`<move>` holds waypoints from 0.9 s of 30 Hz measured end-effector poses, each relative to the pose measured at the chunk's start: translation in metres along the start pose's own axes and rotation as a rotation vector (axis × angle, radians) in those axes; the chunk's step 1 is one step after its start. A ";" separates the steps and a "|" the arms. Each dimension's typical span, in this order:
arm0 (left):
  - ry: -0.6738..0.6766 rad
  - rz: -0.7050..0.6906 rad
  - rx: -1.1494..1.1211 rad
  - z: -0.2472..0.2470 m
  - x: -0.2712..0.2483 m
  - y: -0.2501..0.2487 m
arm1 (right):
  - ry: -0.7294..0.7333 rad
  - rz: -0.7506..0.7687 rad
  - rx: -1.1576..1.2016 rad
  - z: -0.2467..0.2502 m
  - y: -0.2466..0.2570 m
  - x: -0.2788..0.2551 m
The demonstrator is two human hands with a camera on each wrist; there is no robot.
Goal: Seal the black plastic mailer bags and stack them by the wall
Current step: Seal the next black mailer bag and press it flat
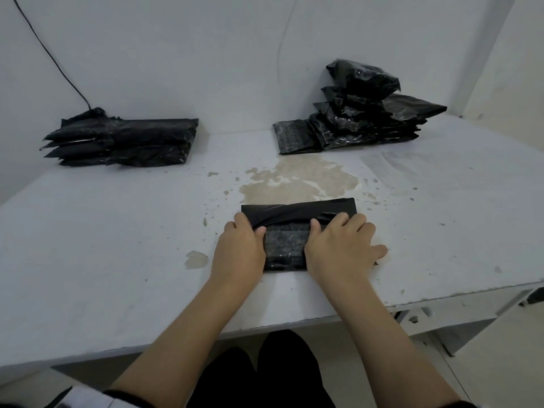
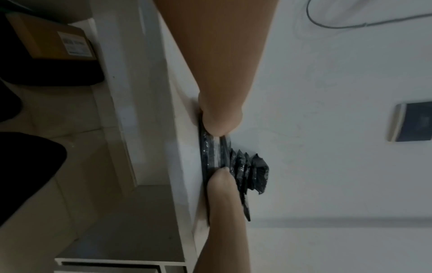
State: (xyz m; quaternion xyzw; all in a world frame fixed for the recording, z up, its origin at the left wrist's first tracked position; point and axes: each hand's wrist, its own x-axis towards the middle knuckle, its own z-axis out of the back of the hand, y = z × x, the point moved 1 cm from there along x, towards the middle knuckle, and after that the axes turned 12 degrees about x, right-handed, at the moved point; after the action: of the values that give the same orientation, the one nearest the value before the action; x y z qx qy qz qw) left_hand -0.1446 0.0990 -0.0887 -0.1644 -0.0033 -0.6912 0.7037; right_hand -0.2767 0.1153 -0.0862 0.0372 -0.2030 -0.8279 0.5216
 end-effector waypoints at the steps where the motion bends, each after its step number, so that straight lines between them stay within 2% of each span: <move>1: 0.031 0.031 0.077 0.001 -0.001 0.000 | 0.027 -0.006 -0.007 0.000 0.000 0.003; 4: 0.110 0.113 0.140 0.002 -0.007 -0.005 | 0.064 -0.048 0.007 0.004 0.000 0.005; 8: 0.118 0.091 0.271 -0.002 -0.009 -0.014 | 0.014 -0.058 0.004 -0.001 0.002 -0.003; 14: 0.123 0.083 0.167 0.000 -0.005 -0.002 | -0.070 -0.039 0.046 -0.006 0.003 -0.006; 20: 0.033 0.041 0.145 -0.003 -0.006 0.000 | 0.015 -0.110 0.066 0.004 0.000 -0.003; 22: -0.054 0.026 -0.003 -0.003 -0.009 0.005 | -0.021 -0.114 0.176 0.007 -0.002 -0.002; 24: -0.155 0.023 -0.250 -0.004 -0.009 0.007 | -0.070 -0.116 0.443 0.014 -0.002 0.000; 27: -0.259 0.054 -0.448 -0.001 -0.002 0.002 | -0.088 -0.141 0.748 0.018 0.003 0.001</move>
State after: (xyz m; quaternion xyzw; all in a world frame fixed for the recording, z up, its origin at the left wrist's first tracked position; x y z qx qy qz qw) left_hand -0.1426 0.1009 -0.0904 -0.4034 0.0641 -0.6288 0.6617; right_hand -0.2798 0.1192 -0.0683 0.2031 -0.5101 -0.7313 0.4045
